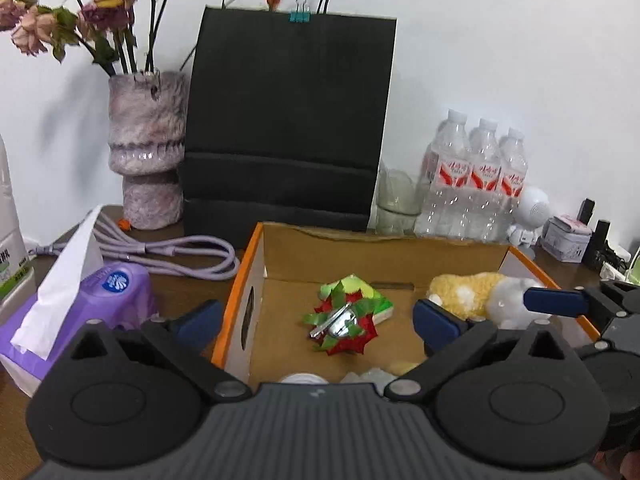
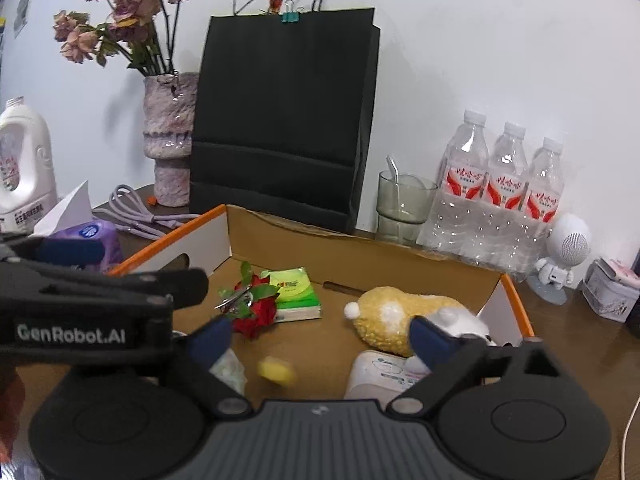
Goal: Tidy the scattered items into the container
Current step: 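Carry the bottle cap and soap bar into the box and release both, then move the left gripper to the lavender cloth and close on it, then carry the clear piece with the left gripper while the right carries a black item into the box, then grasp the lavender cloth edge with the left gripper while the right reaches the braided cable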
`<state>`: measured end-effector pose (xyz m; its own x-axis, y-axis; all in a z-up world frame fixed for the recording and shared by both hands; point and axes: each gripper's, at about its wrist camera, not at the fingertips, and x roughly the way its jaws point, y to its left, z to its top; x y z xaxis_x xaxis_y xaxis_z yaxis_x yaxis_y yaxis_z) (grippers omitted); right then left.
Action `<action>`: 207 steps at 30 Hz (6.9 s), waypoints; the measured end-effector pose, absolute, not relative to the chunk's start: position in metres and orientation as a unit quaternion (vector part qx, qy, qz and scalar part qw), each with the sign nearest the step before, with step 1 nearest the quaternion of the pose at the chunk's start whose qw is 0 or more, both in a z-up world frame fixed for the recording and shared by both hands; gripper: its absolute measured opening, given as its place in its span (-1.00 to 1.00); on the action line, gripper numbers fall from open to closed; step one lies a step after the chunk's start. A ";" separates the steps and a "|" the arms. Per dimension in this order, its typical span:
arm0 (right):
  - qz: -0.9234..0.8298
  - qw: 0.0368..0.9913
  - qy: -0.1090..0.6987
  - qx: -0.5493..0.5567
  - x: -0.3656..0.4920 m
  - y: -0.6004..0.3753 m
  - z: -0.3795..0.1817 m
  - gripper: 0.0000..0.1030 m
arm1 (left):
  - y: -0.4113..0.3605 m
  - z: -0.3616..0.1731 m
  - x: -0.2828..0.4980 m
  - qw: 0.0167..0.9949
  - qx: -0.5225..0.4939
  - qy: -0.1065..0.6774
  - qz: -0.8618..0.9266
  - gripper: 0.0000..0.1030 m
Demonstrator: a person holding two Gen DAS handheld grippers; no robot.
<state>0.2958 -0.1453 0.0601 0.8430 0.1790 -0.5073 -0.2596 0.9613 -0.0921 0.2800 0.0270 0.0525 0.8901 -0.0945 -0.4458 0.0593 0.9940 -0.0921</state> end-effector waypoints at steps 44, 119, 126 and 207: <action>0.131 0.935 0.326 -0.043 0.097 -0.211 -0.004 1.00 | 0.074 0.002 0.088 0.962 -0.013 0.266 -0.057 1.00; 0.146 0.962 0.230 0.010 0.098 -0.219 0.036 -0.57 | 0.043 0.039 0.083 0.966 -0.041 0.216 -0.133 -0.62; 0.150 0.974 0.166 0.033 0.129 -0.209 0.079 -0.57 | 0.039 0.077 0.132 0.971 -0.059 0.183 -0.140 -0.62; 0.171 0.932 0.318 -0.041 0.129 -0.191 0.003 1.00 | 0.057 -0.005 0.133 0.940 -0.018 0.333 -0.066 1.00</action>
<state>0.1292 -0.1906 0.0030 0.7394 0.2919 -0.6067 -0.3436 0.9385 0.0328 0.1333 0.0570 -0.0050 0.7692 -0.1364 -0.6243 0.1129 0.9906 -0.0773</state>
